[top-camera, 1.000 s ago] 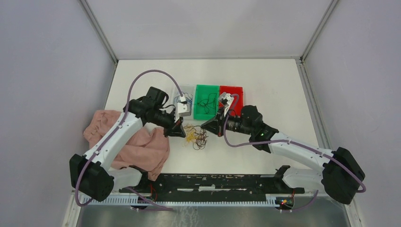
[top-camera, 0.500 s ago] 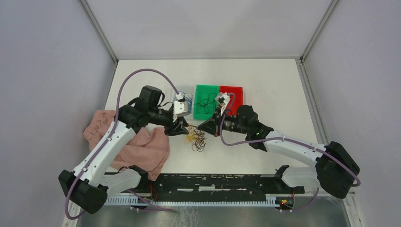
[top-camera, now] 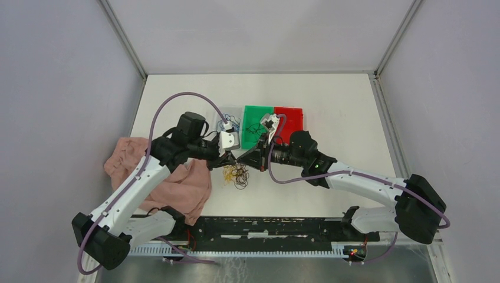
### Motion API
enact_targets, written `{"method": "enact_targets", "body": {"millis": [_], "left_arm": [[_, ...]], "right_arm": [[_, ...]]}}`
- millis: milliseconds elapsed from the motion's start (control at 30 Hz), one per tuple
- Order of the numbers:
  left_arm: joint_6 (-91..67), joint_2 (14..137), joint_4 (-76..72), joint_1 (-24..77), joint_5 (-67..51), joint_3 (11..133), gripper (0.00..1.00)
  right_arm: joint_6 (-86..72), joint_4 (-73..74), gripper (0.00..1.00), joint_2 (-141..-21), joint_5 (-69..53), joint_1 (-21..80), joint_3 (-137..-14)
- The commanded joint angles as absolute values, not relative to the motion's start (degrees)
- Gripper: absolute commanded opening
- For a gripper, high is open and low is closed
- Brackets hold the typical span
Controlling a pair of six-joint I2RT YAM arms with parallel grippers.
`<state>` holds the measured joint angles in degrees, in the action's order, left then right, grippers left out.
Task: Untangle the cables
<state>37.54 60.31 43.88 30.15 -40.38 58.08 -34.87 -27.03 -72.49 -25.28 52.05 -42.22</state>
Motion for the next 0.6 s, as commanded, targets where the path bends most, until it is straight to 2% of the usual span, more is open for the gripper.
{"method": "enact_targets", "body": {"millis": [0, 133, 267, 333, 433, 567], "left_arm": [[39.35, 57.66, 38.5, 30.38, -38.47, 57.09, 0.22], [38.94, 57.16, 38.23, 30.45, -39.01, 57.12, 0.15], [38.04, 56.47, 38.28, 30.41, -40.07, 57.88, 0.14], [37.65, 56.18, 39.2, 30.41, -41.4, 58.36, 0.2], [37.2, 55.95, 40.27, 30.51, -42.5, 58.71, 0.35], [36.56, 54.21, 36.73, 30.45, -41.85, 57.1, 0.41]], "right_arm": [[-37.45, -32.3, 0.0, -72.87, -26.61, 52.38, -43.53], [-38.63, -33.12, 0.03, -73.17, -27.34, 52.4, -43.26], [-39.47, -34.44, 0.06, -73.09, -27.39, 52.34, -42.45], [-39.59, -34.75, 0.06, -73.13, -27.09, 52.37, -41.97], [-40.39, -35.6, 0.05, -73.46, -27.42, 52.38, -41.88], [-41.29, -36.49, 0.05, -73.57, -27.69, 52.37, -42.41]]}}
